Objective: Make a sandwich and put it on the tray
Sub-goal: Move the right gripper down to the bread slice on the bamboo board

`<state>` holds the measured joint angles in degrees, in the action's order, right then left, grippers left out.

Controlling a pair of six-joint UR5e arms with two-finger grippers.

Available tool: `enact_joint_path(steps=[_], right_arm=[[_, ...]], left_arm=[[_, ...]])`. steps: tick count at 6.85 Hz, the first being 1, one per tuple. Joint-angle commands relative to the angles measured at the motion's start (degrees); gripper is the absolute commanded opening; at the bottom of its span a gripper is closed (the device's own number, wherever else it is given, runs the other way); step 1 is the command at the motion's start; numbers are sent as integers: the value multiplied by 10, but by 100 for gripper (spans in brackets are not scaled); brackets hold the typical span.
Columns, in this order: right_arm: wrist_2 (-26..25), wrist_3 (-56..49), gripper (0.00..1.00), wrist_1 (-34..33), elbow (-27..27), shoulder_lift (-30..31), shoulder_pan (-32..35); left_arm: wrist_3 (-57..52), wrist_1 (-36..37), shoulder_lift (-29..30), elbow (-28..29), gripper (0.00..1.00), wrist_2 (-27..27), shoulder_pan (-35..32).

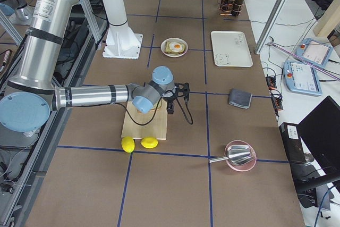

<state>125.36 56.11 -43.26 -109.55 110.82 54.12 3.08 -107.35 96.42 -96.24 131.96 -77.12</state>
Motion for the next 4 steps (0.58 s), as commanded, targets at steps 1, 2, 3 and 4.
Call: enact_joint_path(steps=[1, 2, 3, 4], right_arm=[[-39, 32, 100, 11, -26, 53, -63], [-87, 61, 100, 13, -25, 53, -114], [-121, 107, 100, 53, -24, 59, -163], [-137, 121, 100, 78, -23, 69, -194]], left_arm=[[11, -1, 0, -4, 100, 30, 0], [11, -2, 0, -4, 100, 30, 0], [11, -11, 0, -2, 100, 30, 0], [11, -13, 0, 2, 100, 29, 0]])
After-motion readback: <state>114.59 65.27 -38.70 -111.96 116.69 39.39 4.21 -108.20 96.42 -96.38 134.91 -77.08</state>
